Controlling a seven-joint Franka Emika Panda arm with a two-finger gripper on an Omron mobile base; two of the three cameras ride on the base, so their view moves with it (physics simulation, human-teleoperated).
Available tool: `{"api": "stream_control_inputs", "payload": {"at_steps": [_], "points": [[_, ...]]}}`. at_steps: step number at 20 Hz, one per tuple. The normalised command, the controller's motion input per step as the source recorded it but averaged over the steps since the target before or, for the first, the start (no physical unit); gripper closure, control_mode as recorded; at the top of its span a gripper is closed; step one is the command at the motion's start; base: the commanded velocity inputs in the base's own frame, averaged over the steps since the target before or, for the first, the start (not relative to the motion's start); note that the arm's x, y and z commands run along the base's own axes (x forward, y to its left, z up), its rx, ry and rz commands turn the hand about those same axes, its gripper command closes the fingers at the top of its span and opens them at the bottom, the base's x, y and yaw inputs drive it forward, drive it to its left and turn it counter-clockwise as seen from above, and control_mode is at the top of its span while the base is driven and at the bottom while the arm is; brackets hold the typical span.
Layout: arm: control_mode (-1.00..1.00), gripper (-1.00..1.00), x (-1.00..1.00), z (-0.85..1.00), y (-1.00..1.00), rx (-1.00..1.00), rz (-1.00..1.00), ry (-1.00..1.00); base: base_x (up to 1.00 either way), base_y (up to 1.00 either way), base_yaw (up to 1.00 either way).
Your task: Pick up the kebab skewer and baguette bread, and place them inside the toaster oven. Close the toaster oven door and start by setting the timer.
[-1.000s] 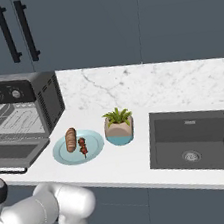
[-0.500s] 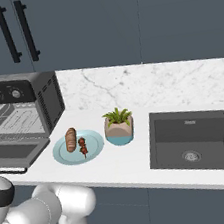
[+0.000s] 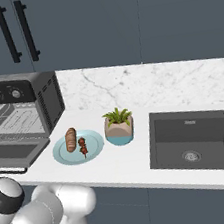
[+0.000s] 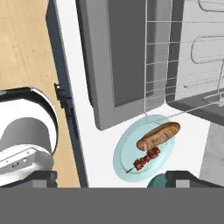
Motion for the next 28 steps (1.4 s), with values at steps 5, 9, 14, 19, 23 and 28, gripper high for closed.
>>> {"api": "stream_control_inputs", "payload": {"at_steps": [5,9,14,19,23,28], "points": [[-1.00,-1.00,-0.42,0.30,-1.00,0.36,-0.30,-0.01,0.00,0.00,0.00],[-1.00,-1.00,-0.05,0.00,-1.00,0.26,-0.33,0.00,0.00,0.00,0.00],[-1.00,-1.00,0.24,0.00,-1.00,0.14,-0.32,0.03,0.00,0.00,0.00],[-1.00,-1.00,0.52,-0.12,-0.91,0.06,-0.27,0.02,0.00,0.00,0.00],[-1.00,-1.00,0.45,-0.32,-0.99,0.12,-0.26,0.08,0.00,0.00,0.00],[-1.00,-1.00,0.69,-0.55,-0.46,0.03,-0.14,0.17,0.00,0.00,0.00]]}}
